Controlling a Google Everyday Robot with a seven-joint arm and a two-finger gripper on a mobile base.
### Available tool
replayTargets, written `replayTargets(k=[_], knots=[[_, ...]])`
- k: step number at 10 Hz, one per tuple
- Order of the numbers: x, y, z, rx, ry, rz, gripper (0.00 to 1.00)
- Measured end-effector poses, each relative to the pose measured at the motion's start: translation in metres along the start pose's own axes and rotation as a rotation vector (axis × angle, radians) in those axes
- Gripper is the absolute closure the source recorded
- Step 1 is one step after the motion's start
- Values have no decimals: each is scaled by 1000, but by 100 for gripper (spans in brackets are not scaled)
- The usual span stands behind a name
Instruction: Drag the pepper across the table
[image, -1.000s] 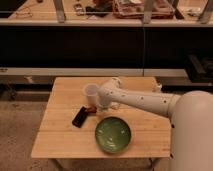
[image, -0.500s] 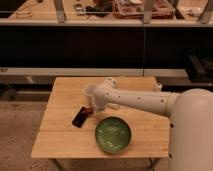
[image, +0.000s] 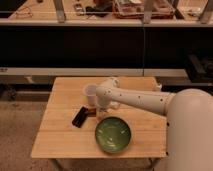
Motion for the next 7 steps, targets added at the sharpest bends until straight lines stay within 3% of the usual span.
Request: replayTargets(k=[4, 7], knots=[[0, -1, 3, 6, -14, -8, 100], [16, -4, 32, 49, -97, -39, 100]])
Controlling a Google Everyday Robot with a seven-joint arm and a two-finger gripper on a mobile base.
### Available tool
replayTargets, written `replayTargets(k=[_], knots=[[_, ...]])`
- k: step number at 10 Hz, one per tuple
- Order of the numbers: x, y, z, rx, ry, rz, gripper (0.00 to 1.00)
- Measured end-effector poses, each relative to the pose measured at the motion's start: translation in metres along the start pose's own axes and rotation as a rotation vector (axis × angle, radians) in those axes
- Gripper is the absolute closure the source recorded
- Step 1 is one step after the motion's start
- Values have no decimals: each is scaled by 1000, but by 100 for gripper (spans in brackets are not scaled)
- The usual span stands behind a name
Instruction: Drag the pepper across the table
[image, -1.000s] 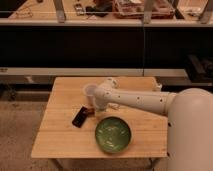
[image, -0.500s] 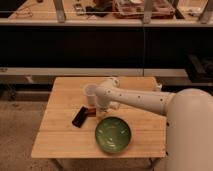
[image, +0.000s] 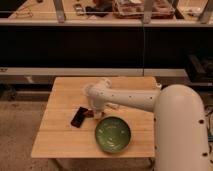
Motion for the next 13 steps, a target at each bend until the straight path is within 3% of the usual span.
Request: replayTargets(k=[2, 6, 8, 13], knots=[[24, 3, 14, 8, -46, -41, 100], [77, 8, 18, -3, -107, -137, 100], [95, 6, 21, 0, -121, -170, 100], [162, -12, 24, 15, -98, -303, 100]])
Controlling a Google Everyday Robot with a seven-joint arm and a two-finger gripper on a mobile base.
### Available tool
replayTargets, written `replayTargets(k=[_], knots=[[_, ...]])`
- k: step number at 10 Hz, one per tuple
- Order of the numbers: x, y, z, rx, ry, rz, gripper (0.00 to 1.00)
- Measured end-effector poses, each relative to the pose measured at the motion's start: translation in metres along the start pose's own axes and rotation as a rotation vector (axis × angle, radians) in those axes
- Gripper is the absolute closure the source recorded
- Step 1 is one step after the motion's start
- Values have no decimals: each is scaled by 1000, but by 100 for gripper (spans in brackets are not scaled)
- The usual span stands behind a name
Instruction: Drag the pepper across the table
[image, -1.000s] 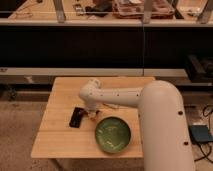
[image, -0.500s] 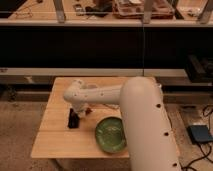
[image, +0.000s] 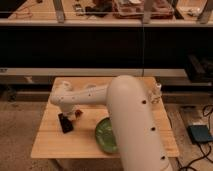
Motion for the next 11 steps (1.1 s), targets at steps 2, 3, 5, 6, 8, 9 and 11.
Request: replayTargets(k=[2, 3, 5, 6, 8, 9, 11], knots=[[26, 0, -4, -4, 8, -54, 100], [38, -2, -6, -5, 16, -81, 100], [67, 0, -16, -13, 58, -121, 100], [74, 0, -19, -15, 75, -133, 100], [86, -2, -23, -14, 108, -155, 100], [94, -4, -23, -9, 129, -172, 100], [101, -5, -20, -1, 172, -185, 100]])
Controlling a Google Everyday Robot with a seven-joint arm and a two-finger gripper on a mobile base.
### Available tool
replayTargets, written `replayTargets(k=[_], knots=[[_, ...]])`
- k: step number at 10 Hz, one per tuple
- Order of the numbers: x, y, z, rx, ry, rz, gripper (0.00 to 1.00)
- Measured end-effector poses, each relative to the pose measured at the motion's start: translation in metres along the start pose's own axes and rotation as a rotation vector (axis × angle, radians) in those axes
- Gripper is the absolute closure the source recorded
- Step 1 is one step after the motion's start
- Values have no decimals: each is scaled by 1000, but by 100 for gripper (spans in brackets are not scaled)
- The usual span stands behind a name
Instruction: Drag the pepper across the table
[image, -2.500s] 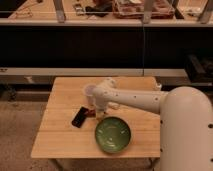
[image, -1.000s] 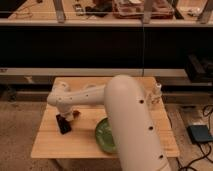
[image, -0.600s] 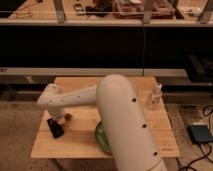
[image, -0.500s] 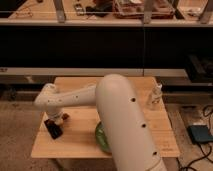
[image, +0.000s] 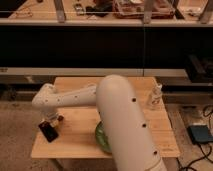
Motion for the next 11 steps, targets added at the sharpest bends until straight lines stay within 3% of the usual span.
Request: replayTargets(k=[5, 8, 11], knots=[[14, 2, 7, 7, 87, -47, 100], [24, 2, 8, 11, 114, -79, 100], [31, 2, 9, 13, 114, -104, 100]])
